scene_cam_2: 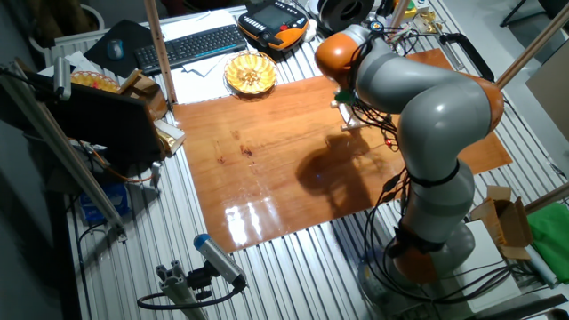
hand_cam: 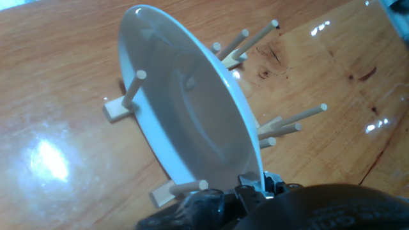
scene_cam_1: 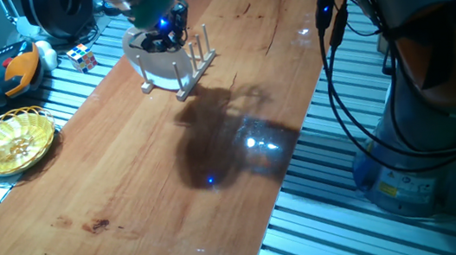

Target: Take the dish off the dish rack

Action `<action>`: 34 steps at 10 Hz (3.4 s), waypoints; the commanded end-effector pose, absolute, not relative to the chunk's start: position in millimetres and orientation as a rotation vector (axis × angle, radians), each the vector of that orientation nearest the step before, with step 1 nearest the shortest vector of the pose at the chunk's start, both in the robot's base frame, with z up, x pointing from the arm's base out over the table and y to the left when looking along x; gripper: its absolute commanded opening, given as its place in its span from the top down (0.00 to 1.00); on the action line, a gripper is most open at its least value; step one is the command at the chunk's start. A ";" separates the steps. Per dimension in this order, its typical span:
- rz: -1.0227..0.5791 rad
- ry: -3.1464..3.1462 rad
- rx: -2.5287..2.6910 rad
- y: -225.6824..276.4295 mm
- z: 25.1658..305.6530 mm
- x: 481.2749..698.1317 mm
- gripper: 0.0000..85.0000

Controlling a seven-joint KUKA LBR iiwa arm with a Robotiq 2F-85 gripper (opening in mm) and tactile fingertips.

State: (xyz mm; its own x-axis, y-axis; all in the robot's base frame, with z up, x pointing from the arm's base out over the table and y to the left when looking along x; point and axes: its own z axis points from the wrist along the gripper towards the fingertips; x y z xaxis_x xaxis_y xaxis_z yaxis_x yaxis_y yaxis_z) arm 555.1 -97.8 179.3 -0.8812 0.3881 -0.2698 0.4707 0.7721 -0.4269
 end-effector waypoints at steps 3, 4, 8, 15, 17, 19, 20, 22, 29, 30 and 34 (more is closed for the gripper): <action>-0.769 2.763 0.700 -95.6 179.6 555.0 0.99; -0.770 2.756 0.709 -95.2 179.3 555.1 0.99; -0.820 2.742 0.694 -92.3 180.9 555.6 0.99; -0.892 2.714 0.686 -84.7 193.6 553.3 0.99; -0.901 2.711 0.686 -83.1 196.9 552.3 0.99; -0.914 2.703 0.687 -81.7 199.4 551.8 0.99; -0.923 2.696 0.687 -80.8 201.3 551.3 0.99; -0.949 2.683 0.683 -79.9 209.0 549.7 0.99; -0.988 2.661 0.672 -74.4 227.6 541.9 0.99; -0.998 2.650 0.666 -73.0 228.7 542.2 0.99; -1.032 2.650 0.665 -65.4 232.6 543.3 0.99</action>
State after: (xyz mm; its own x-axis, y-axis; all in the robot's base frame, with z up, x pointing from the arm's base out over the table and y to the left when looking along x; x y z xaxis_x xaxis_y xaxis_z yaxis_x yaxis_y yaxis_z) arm 543.4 -65.3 232.4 -0.8731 0.3307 -0.3581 0.4857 0.6524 -0.5818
